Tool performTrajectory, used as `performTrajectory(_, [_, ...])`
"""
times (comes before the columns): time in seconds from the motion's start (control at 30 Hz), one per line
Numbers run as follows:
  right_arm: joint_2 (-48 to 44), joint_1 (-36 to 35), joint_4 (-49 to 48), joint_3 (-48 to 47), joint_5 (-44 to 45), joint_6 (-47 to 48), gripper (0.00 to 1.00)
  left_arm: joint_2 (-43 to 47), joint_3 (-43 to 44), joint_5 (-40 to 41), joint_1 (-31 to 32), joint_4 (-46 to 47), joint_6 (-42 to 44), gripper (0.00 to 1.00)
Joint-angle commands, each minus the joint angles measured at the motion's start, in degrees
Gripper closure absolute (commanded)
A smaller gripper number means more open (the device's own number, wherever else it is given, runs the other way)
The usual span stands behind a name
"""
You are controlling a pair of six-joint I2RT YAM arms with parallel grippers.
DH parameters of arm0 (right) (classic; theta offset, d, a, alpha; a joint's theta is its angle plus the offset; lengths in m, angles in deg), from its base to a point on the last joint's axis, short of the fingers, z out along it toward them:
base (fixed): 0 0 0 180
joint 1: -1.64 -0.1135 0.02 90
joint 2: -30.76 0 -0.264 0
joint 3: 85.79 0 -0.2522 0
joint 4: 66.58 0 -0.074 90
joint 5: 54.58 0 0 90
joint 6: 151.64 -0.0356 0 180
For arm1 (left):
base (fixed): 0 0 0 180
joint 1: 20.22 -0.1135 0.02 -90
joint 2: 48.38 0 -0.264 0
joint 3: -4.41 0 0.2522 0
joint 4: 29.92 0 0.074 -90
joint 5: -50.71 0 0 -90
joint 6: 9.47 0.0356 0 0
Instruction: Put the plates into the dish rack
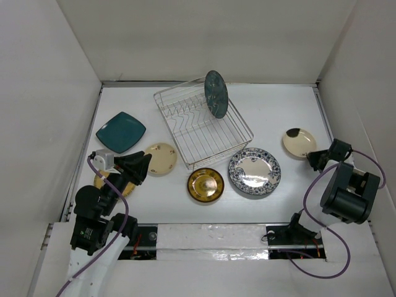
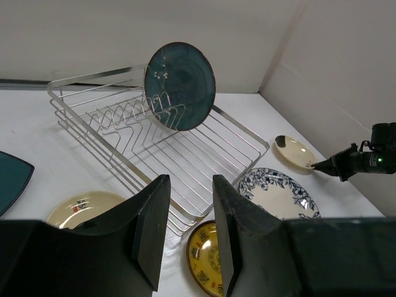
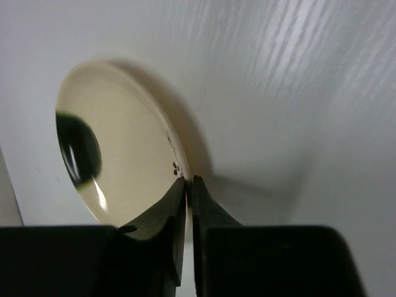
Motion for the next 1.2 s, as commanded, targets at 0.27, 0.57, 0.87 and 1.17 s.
performTrajectory(0.27, [-8.6, -3.1, -2.5, 0.4, 3.9, 0.1, 1.00, -1.6, 0.3, 0.2, 0.4, 2.2, 0.2, 0.70])
performTrajectory(0.57, [-29.3, -23.6, 2.7, -11.9, 20.8, 10.3, 1.00, -3.0, 0.3, 0.2, 0.4, 2.2, 0.3, 0.70])
performTrajectory(0.87, [-11.2, -55.4, 10.5, -43.5, 37.2, 35.0, 1.00, -5.0, 0.3, 0.3, 0.4, 2.1, 0.2, 0.71])
performTrajectory(1.17, [17.8, -70.1, 22.2, -76.9, 60.7, 57.6, 1.00, -6.6, 0.3, -0.4, -1.1, 2.3, 0.5, 0.71])
